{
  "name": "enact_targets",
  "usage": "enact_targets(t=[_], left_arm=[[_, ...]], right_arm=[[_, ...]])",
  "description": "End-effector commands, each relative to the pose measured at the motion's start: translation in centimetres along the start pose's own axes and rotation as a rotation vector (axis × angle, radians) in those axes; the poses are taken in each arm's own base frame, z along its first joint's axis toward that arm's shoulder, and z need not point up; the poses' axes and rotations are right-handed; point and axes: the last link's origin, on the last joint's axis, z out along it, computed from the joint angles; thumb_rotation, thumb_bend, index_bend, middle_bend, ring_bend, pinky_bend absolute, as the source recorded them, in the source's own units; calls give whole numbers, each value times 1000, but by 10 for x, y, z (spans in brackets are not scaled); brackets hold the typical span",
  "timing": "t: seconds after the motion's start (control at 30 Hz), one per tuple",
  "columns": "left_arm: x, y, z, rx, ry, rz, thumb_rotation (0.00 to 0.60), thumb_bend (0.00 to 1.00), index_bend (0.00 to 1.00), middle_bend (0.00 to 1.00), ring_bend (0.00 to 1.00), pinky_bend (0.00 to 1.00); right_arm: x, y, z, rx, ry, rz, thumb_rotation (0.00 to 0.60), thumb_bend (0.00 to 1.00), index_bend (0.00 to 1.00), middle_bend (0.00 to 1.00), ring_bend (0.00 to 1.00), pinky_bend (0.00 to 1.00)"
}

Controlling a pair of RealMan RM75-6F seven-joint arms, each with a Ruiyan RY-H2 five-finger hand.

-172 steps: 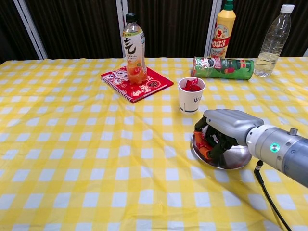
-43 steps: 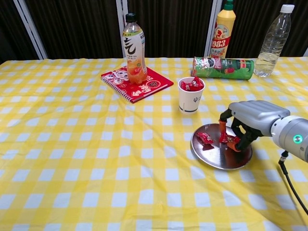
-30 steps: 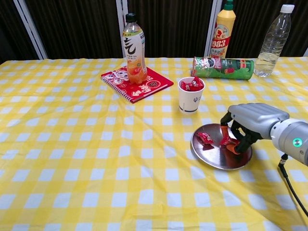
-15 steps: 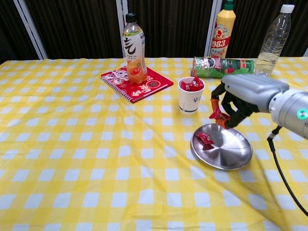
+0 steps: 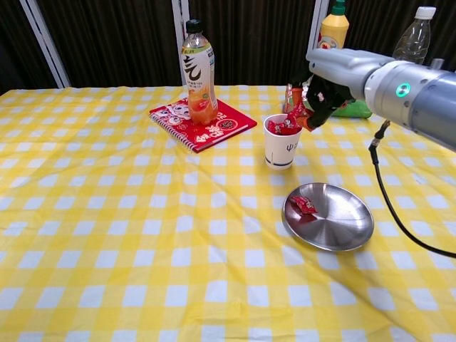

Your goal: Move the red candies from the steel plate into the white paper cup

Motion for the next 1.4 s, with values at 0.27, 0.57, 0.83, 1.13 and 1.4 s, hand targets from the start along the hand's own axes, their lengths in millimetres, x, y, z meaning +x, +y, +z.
enact_targets(t=[0.27,0.57,0.83,1.13,1.4], left_arm=[[0,0,2,6,-14,-9,600,71,0,0,0,0],[1,1,2,5,-24,-20,600,71,0,0,0,0],[2,0,2,5,-25,-21,600,71,0,0,0,0],[2,0,2,5,-18,-23,600,71,0,0,0,0],[2,1,1,3,1,-19,600,71,0,0,0,0]], right_arm=[[-15,-2,48,-49,-24,16,600,425,589,789,831,989],[-34,-3,55,-56,-56,9,600,424,554,789,831,989],[-28,-6,55,-50,-17,11,600,362,328,789,831,990],[-1,-9,41,-25,64,16,600,355,289,789,831,989],[26,-2,2,13,140,40,600,355,289,782,802,936]])
